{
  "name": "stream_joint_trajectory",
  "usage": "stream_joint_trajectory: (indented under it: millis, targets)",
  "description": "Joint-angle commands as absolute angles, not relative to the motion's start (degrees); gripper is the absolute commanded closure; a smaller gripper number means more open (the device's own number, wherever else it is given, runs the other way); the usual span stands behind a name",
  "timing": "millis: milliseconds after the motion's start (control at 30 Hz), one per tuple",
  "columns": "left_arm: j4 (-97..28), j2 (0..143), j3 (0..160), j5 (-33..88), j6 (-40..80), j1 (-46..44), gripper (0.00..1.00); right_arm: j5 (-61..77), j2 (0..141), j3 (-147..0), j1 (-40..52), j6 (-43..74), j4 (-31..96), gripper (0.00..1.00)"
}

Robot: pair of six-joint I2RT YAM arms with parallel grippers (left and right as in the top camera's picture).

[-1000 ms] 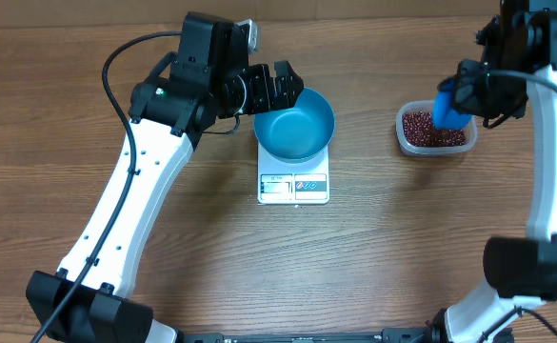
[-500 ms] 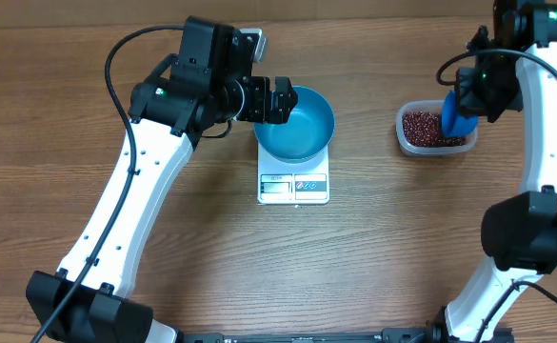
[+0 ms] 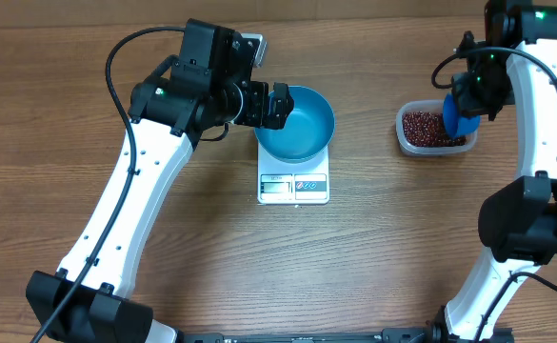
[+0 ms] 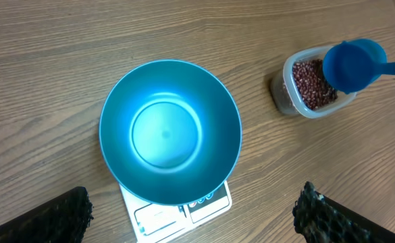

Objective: Scoop item into bowl and weigh 150g on scale
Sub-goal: 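Carry the scoop with the right gripper over the bean container, then lower the blue scoop into the red beans with the right gripper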

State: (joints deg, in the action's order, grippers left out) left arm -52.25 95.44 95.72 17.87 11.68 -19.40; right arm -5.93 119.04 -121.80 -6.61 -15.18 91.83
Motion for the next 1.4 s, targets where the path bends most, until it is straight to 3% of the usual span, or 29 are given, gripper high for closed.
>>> stream_joint_trajectory:
  millis: [0, 500, 567, 633, 800, 1167, 1367]
  targets:
    - [-52.5, 95.5, 96.5, 17.0, 10.3, -19.2, 0.00, -7.1, 119.6, -119.6, -6.6, -17.5, 90.7, 0.96]
    - [-52.7, 95.5, 96.5, 17.0, 10.3, -19.2, 0.00, -9.0, 119.7, -112.5, -6.5, -17.8, 84.4, 0.96]
    - [-52.9, 95.5, 96.5, 17.0, 10.3, -19.2, 0.00, -9.0, 119.7, -112.5, -6.5, -17.6, 84.0, 0.90]
    - [-52.9, 95.5, 96.5, 17.0, 10.3, -19.2, 0.00, -9.0, 119.6, -112.8, -6.5, -17.5, 84.2, 0.66]
    - [-52.7, 95.5, 96.5, 17.0, 10.3, -19.2, 0.00, -9.0, 119.2, -116.4, -6.5, -14.2, 85.2, 0.53]
    - [-52.1, 95.5, 96.5, 16.9, 10.3, -19.2, 0.00, -2.3, 104.6, -121.4, -6.8, -4.1, 89.4, 0.48]
    - [-51.6, 95.5, 96.5, 16.7, 10.3, -19.2, 0.00, -2.0, 96.5, -113.6, -7.0, -4.1, 86.0, 0.48]
